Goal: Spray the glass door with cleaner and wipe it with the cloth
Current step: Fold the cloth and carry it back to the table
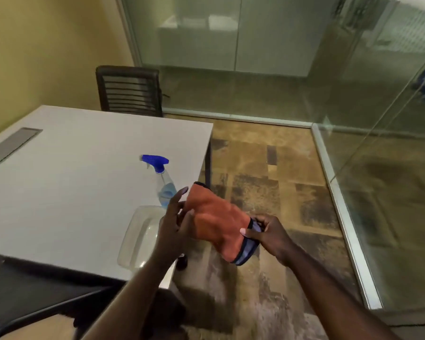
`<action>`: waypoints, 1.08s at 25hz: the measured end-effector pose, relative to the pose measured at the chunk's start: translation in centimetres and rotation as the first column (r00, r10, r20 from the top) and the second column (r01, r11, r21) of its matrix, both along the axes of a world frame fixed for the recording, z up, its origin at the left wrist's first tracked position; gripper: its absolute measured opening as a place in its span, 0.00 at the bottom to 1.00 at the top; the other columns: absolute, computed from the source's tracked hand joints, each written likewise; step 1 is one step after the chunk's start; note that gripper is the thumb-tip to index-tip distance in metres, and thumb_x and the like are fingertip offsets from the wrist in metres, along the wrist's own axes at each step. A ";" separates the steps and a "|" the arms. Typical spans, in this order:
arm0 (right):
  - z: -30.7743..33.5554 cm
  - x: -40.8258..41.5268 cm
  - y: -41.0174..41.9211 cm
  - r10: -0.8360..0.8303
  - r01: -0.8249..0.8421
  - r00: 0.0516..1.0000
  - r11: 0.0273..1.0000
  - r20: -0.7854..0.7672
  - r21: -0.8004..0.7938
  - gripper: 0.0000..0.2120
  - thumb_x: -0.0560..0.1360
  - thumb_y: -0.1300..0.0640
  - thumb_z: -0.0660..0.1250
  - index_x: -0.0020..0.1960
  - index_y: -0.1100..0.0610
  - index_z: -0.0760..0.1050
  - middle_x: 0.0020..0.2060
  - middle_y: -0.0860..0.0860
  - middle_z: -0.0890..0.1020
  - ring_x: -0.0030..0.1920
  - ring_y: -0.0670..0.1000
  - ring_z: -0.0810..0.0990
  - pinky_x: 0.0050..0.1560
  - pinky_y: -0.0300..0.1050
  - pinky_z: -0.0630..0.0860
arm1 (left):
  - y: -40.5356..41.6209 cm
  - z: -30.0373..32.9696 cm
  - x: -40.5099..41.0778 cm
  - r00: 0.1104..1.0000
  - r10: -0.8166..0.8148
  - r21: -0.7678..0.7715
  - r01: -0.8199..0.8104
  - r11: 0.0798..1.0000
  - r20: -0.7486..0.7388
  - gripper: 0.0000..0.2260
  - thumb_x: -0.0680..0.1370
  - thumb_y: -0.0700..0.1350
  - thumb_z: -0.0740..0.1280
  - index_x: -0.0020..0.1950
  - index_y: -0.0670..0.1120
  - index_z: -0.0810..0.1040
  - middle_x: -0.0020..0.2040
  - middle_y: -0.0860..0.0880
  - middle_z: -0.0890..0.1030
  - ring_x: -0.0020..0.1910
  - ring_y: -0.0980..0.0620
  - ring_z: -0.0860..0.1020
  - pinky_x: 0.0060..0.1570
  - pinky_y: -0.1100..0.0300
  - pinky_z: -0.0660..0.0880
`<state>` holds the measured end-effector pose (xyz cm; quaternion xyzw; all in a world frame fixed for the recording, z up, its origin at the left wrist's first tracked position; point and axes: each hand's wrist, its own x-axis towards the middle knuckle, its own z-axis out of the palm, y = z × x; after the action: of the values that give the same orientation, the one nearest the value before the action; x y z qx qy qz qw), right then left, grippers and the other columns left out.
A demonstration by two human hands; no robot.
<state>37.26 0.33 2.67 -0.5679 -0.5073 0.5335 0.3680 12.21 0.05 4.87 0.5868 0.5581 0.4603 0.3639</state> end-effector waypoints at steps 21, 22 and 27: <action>-5.3 -21.0 8.7 0.449 -0.418 0.712 0.889 0.540 -0.188 0.21 0.77 0.46 0.65 0.66 0.54 0.71 0.60 0.50 0.78 0.59 0.52 0.77 0.58 0.41 0.70 | -0.8 -6.0 -13.6 0.830 0.382 -0.182 -0.484 0.856 -0.407 0.27 0.81 0.43 0.65 0.77 0.56 0.59 0.55 0.50 0.82 0.51 0.47 0.81 0.52 0.51 0.77; -5.5 -21.8 8.7 0.445 -0.427 0.715 0.889 0.539 -0.166 0.19 0.77 0.47 0.65 0.65 0.53 0.72 0.60 0.50 0.79 0.57 0.52 0.78 0.56 0.41 0.71 | -0.5 -6.5 -14.0 0.821 0.364 -0.208 -0.487 0.848 -0.440 0.27 0.81 0.43 0.64 0.77 0.55 0.59 0.56 0.49 0.82 0.52 0.47 0.80 0.53 0.50 0.77; -7.3 -24.5 8.8 0.429 -0.443 0.703 0.888 0.567 -0.123 0.14 0.79 0.51 0.63 0.59 0.57 0.76 0.52 0.54 0.83 0.50 0.53 0.81 0.51 0.43 0.76 | 0.2 -8.4 -15.1 0.769 0.271 -0.281 -0.500 0.819 -0.579 0.29 0.80 0.46 0.62 0.77 0.60 0.54 0.51 0.47 0.82 0.50 0.45 0.79 0.50 0.48 0.77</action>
<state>12.73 9.09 -4.59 -0.5621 -0.7204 0.4008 0.0657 -2.92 0.25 -3.54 0.4645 0.8304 0.2216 0.2135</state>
